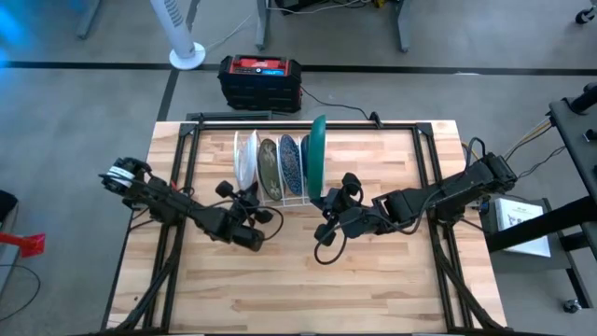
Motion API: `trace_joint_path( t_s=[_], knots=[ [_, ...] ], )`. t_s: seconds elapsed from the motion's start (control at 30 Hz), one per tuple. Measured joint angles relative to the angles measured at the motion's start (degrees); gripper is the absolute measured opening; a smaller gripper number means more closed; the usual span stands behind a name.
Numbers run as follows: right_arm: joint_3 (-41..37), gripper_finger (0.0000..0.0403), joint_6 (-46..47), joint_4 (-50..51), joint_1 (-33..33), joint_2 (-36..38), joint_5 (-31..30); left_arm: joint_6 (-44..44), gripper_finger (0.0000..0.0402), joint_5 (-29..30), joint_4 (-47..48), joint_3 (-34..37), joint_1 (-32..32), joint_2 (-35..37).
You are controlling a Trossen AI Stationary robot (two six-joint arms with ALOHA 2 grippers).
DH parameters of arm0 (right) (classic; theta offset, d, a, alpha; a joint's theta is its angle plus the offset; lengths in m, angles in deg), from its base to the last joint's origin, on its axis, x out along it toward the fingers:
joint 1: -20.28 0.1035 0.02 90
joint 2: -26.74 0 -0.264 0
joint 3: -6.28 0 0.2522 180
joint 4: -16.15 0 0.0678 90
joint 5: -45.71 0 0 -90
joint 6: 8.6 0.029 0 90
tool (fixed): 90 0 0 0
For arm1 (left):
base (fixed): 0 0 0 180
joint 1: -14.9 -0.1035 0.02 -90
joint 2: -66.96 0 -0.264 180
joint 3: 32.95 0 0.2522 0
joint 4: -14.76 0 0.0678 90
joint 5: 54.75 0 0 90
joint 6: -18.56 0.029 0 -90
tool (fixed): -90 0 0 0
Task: Sort dishes
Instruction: Remove the dark green plate from the dish rack
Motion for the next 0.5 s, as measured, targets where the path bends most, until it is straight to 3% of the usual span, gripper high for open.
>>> trace_joint_path(
  t_s=[0.5],
  knots=[
    [-0.09,0.0000,0.04,-0.08,0.00,0.00,0.00,-1.50,0.0000,7.60,0.97,-1.71,-0.44,0.55]
  ],
)
